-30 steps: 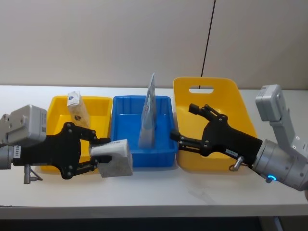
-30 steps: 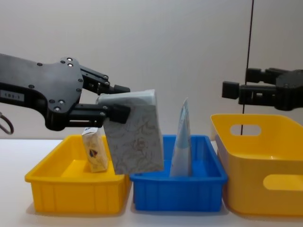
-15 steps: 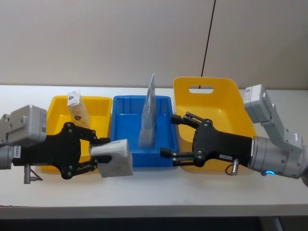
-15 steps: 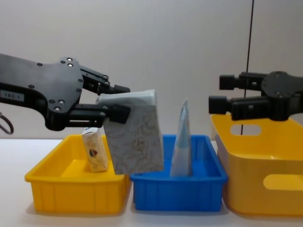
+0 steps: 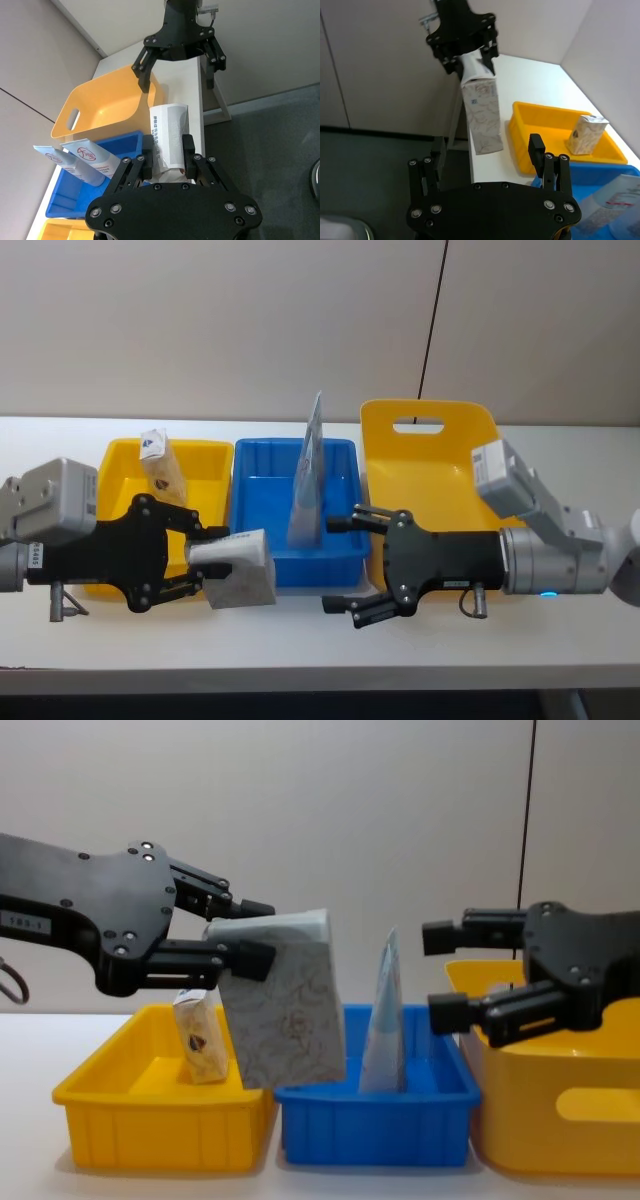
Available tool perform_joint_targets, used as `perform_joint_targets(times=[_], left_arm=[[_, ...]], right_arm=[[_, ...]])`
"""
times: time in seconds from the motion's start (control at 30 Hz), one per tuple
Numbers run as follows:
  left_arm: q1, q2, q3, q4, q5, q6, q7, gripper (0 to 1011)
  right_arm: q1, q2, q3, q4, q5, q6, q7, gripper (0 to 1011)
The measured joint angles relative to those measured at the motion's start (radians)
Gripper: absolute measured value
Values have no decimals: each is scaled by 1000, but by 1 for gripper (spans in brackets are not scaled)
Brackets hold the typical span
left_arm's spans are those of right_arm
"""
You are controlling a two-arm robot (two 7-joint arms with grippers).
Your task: Bimanual collaborative sorting of washing and personal care products
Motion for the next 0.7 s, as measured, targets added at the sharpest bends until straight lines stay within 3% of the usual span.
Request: perform_joint_targets(times=[0.3, 0.7], left_arm=[[0, 0, 0, 0, 0, 0, 0, 313], [0, 0, 0, 0, 0, 0, 0, 313]], right_arm=[[46, -21, -46, 54, -39, -54, 37, 1002], [73, -52, -72, 97, -66, -88, 15, 1002]])
